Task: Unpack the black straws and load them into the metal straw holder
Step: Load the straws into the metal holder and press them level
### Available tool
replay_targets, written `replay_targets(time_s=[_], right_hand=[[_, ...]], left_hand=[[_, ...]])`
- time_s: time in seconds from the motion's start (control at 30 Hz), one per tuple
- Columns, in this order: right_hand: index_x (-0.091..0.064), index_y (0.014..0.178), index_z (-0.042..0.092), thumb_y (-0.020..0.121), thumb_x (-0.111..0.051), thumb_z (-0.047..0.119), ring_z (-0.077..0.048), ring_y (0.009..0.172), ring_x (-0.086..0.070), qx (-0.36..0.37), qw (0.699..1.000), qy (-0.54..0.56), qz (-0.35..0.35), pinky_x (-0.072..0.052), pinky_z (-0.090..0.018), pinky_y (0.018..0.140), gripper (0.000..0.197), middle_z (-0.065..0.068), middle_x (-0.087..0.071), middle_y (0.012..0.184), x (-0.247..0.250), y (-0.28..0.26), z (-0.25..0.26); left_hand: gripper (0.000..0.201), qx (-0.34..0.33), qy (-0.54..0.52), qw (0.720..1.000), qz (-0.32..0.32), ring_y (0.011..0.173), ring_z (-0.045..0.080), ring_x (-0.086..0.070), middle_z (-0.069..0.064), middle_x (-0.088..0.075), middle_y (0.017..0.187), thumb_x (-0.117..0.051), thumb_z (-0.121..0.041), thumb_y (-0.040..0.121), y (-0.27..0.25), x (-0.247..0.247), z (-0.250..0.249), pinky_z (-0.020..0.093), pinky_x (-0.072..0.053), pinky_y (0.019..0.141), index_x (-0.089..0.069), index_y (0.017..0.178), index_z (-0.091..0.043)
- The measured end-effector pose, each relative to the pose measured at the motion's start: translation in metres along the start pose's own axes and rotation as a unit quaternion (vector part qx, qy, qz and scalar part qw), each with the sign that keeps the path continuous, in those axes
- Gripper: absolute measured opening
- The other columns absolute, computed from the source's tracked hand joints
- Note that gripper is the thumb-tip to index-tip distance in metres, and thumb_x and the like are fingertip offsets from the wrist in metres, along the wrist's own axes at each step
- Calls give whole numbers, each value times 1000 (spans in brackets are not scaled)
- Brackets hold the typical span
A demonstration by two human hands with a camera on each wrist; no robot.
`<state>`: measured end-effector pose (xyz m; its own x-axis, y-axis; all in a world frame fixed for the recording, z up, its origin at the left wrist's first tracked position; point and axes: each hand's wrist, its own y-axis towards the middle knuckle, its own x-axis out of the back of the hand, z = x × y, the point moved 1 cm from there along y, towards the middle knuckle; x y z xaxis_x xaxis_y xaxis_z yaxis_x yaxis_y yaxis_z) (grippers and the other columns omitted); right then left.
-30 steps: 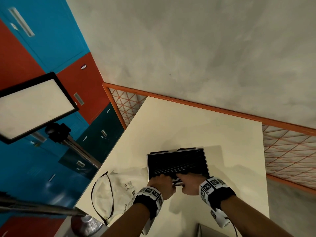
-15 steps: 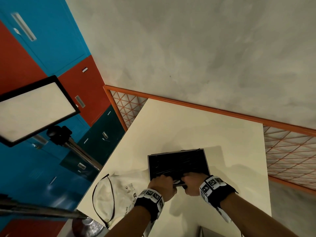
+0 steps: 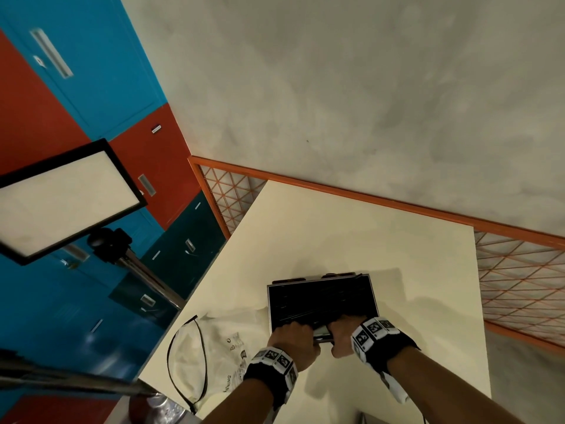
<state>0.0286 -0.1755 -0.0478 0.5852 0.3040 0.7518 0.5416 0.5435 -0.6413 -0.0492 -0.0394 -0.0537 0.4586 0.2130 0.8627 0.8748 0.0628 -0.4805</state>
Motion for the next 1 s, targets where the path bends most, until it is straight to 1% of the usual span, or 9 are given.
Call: replay_targets(time_s=[0.07, 0.2, 0.3, 0.4, 0.5, 0.57, 0.67, 0.83, 1.0], right_hand=[[-64, 116, 27, 73, -59, 35, -28, 91, -65, -8, 1000, 24, 9, -49, -28, 77, 44, -5, -68, 103, -2, 3, -1], [-64, 104, 35, 82, -66, 31, -25, 91, -56, -18, 998, 41, 52, -39, -27, 76, 22, -2, -56, 99, 3, 2, 1], [-59, 125, 29, 82, -66, 33, -22, 94, -56, -19, 995, 76, 61, -39, -26, 76, 43, 1, -57, 102, 3, 2, -3], [-59, 123, 25, 81, -65, 31, -19, 88, -55, -18, 995, 88, 51, -42, -26, 75, 42, -2, -65, 114, 3, 1, -7], [-62, 120, 21, 82, -64, 25, -26, 100, -63, -8, 996, 86, 31, -47, -27, 78, 38, -5, -67, 116, 3, -2, -10], [-65, 117, 18, 85, -63, 19, -29, 101, -64, 0, 996, 88, 23, -46, -27, 76, 33, -8, -68, 113, 6, -4, -10], [-70, 108, 14, 89, -59, 17, -29, 84, -60, 4, 996, 92, 15, -44, -28, 71, 21, -6, -65, 93, 10, -6, -11], [-73, 87, 4, 88, -60, 19, -31, 75, -63, 20, 995, 95, 14, -56, -37, 77, 20, -16, -68, 83, 22, -7, -12], [-67, 75, 6, 85, -57, 13, -28, 72, -56, 20, 997, 69, 0, -55, -36, 78, 17, -7, -58, 70, 39, -13, -12]], left_hand=[[40, 1, -2, 1000, 2, 109, 36, -64, 13, -66, 120, -52, -42, 94, -1, -1, 0, 39, -49, 93, -64, 120, -15], [39, 0, -1, 1000, -1, 108, 35, -65, 12, -67, 119, -53, -42, 93, -1, -3, -1, 39, -51, 93, -64, 119, -15], [39, -3, -2, 1000, -4, 106, 35, -66, 12, -68, 118, -53, -42, 93, -1, -5, 0, 39, -52, 92, -65, 118, -16], [39, -2, 1, 1000, -8, 106, 35, -66, 12, -68, 118, -53, -43, 92, 0, -4, 0, 39, -52, 92, -64, 118, -16], [39, -6, 8, 1000, -11, 108, 35, -65, 12, -67, 119, -53, -43, 92, 3, -4, 0, 39, -51, 92, -64, 118, -16], [41, -8, 13, 1000, -9, 109, 35, -64, 11, -67, 121, -51, -45, 93, 6, -4, 1, 39, -51, 93, -63, 120, -16], [44, -20, 25, 1000, 3, 112, 35, -63, 10, -65, 124, -50, -47, 94, 11, -2, 2, 39, -49, 94, -61, 123, -17], [48, -31, 17, 999, 29, 114, 35, -63, 10, -65, 126, -52, -50, 91, 22, 5, 7, 40, -50, 95, -59, 127, -20], [49, -43, 8, 998, 56, 117, 35, -61, 9, -63, 130, -56, -48, 90, 32, 14, 9, 42, -50, 97, -57, 131, -19]])
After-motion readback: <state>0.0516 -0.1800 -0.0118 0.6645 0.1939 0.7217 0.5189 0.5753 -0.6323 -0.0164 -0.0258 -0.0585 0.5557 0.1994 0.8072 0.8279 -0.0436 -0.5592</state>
